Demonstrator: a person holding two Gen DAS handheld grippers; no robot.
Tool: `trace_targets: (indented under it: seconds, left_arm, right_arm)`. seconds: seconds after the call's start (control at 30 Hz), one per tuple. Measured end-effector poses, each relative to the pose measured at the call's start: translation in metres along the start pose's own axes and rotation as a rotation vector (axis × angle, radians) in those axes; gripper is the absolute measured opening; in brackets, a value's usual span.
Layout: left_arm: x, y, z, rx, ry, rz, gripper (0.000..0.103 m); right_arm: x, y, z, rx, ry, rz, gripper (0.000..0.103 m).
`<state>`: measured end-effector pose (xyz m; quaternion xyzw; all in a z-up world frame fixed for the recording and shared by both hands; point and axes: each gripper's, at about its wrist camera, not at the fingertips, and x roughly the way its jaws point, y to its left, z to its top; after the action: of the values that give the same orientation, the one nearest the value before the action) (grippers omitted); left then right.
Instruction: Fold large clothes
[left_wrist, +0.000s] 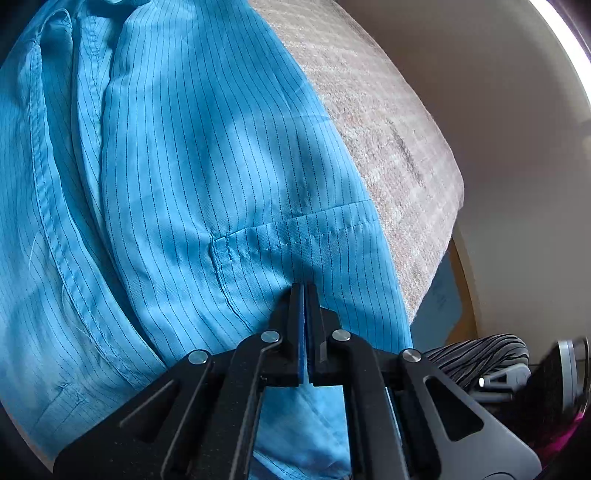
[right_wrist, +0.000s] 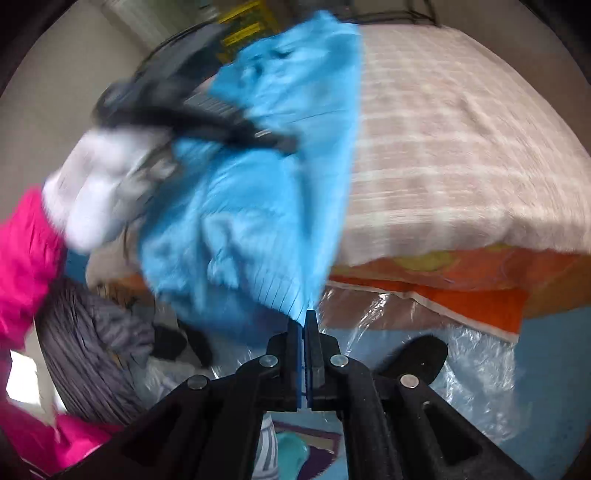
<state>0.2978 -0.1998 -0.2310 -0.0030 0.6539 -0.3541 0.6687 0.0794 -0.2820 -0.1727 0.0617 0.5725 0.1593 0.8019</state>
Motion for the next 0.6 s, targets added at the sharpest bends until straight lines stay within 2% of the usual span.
trace_targets:
  seconds: [0.07,0.13,0.17,0.23,0.27,0.33,0.37,0.43,0.5,0.53,0.57,0.6]
  left_arm:
    - [-0.001,0.002,0.0,-0.002,-0.001,-0.007,0.004]
    - [-0.002,0.002,-0.001,0.002,-0.004,-0.004,0.004]
    - [-0.001,0.0,-0.002,0.005,-0.006,0.0,0.004]
    - [-0.002,-0.003,-0.002,0.014,-0.008,0.009,0.004]
    - [-0.003,-0.003,-0.002,0.022,-0.009,0.015,0.004]
    - [-0.002,-0.003,-0.003,0.011,-0.01,0.007,0.004]
    - [-0.002,-0.001,-0.003,0.005,-0.01,-0.001,0.004]
    - [-0.003,0.0,-0.003,0.002,-0.014,-0.006,0.004]
    - [-0.002,0.001,-0.004,-0.008,-0.021,-0.012,0.004]
    - [-0.001,0.001,-0.004,-0.011,-0.023,-0.014,0.004]
    - [-0.001,0.001,-0.005,-0.007,-0.022,-0.014,0.004]
    - [-0.003,0.002,-0.006,-0.001,-0.023,-0.013,0.004]
  right_arm:
    - [-0.004,0.003,-0.003,-0.012,0.015,0.005,0.0]
    - [-0.009,0.0,-0.008,-0.017,0.047,0.145,0.0]
    - [-0.014,0.003,-0.01,-0.032,0.047,0.161,0.0]
    - [-0.026,0.004,-0.008,-0.046,0.017,0.135,0.003]
    - [-0.031,-0.001,-0.003,-0.021,-0.021,0.111,0.008]
    - [-0.032,-0.011,0.006,0.009,-0.07,0.059,0.037]
    - [-0.024,-0.015,0.012,0.009,-0.076,0.015,0.038]
    - [0.0,-0.019,0.022,0.016,-0.067,-0.022,0.033]
    - [0.027,-0.021,0.025,0.079,-0.016,0.049,0.03]
    - [0.05,-0.014,0.02,0.096,0.057,0.137,0.026]
    - [0.063,-0.006,0.016,0.07,0.117,0.144,0.026]
    - [0.071,0.006,0.01,0.007,0.153,0.114,0.025]
